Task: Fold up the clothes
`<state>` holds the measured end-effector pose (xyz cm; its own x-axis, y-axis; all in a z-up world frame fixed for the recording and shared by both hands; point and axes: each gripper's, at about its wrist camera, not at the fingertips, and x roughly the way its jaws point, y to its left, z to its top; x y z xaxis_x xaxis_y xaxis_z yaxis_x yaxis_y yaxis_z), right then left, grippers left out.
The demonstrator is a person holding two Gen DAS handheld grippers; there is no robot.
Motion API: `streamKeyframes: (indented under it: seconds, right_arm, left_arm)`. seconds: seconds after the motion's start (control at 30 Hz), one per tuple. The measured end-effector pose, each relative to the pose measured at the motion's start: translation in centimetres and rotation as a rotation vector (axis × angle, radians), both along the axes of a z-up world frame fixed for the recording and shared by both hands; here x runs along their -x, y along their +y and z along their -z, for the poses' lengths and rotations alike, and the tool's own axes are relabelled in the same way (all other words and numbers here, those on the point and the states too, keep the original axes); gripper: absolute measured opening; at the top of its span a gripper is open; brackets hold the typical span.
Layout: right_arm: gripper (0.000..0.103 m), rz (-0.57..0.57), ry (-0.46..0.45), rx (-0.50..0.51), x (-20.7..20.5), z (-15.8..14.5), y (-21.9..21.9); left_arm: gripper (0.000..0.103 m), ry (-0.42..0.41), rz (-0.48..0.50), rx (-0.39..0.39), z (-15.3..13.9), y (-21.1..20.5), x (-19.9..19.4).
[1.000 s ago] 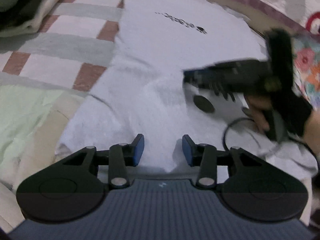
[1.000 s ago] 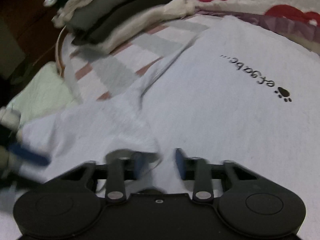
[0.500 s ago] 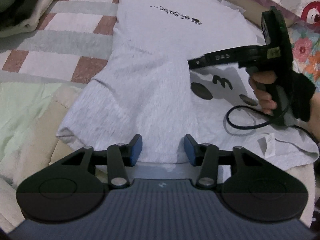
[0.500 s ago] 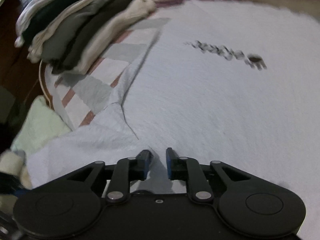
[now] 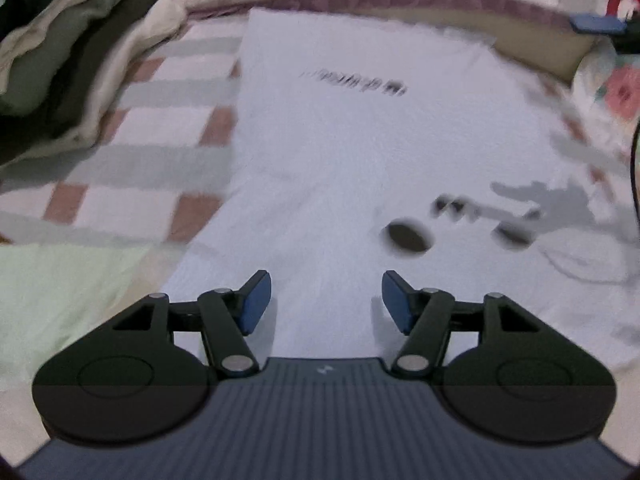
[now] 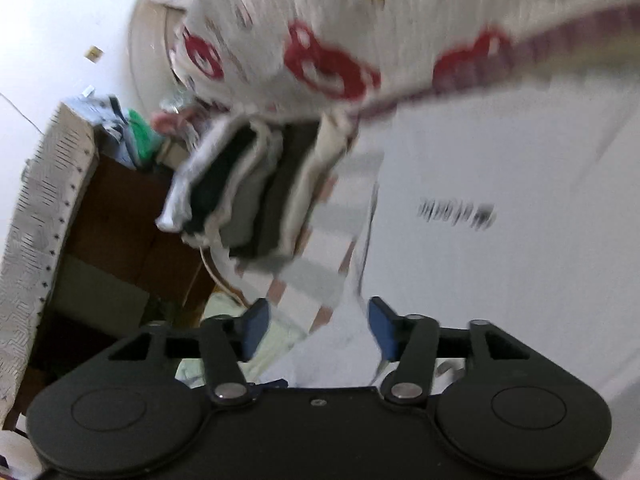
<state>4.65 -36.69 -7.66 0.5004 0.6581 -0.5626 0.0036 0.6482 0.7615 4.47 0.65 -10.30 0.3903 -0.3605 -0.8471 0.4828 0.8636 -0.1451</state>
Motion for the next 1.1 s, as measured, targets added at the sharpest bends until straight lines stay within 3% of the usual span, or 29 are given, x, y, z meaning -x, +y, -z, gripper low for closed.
streamKeyframes:
  seconds: [0.17, 0.33, 0.43, 0.57, 0.67, 0.9, 0.93, 0.97, 1.0, 1.03, 1.1]
  right_arm:
    - [0.065, 0.04, 0.221, 0.062, 0.8, 3.9, -9.0]
    - [0.066, 0.079, 0.443, 0.124, 1.7, 7.7, -18.1]
    - [0.066, 0.096, 0.568, 0.162, 2.2, 10.1, -23.2]
    - [0.066, -0.011, 0.587, 0.206, 4.4, 14.0, -23.5]
    - [0.066, -0.052, 0.552, 0.162, 5.7, 15.9, -23.2]
    - [0.07, -0.125, 0.414, 0.191, 6.3, 16.8, -21.0]
    - [0.066, -0.147, 0.409, 0.187, 6.3, 17.0, -20.7]
    - [0.035, -0.161, 0.414, 0.185, 6.1, 17.0, -20.4]
    - [0.016, -0.174, 0.419, 0.183, 6.0, 17.1, -20.2]
    - [0.007, -0.182, 0.424, 0.176, 5.9, 17.2, -20.0]
    - [0.006, -0.183, 0.401, 0.123, 5.7, 17.0, -20.2]
  left_arm:
    - [0.065, 0.004, 0.142, 0.097, -1.4, -7.4, -1.3]
    - [0.062, 0.161, 0.236, 0.137, 2.2, -16.2, -2.5]
    - [0.056, 0.221, 0.281, 0.111, 4.3, -19.9, -2.0]
    - [0.052, 0.289, 0.317, 0.123, 5.7, -21.5, -1.2]
    - [0.052, 0.31, 0.325, 0.149, 5.9, -21.5, -0.9]
    - [0.052, 0.294, 0.307, 0.213, 5.4, -20.9, -0.5]
    - [0.052, 0.28, 0.298, 0.211, 5.2, -20.7, -0.5]
    - [0.052, 0.258, 0.289, 0.198, 5.1, -20.6, -0.3]
    - [0.052, 0.235, 0.28, 0.186, 4.9, -20.5, -0.2]
    - [0.052, 0.205, 0.266, 0.168, 4.7, -20.3, 0.0]
    - [0.052, 0.126, 0.228, 0.121, 4.0, -19.8, 0.2]
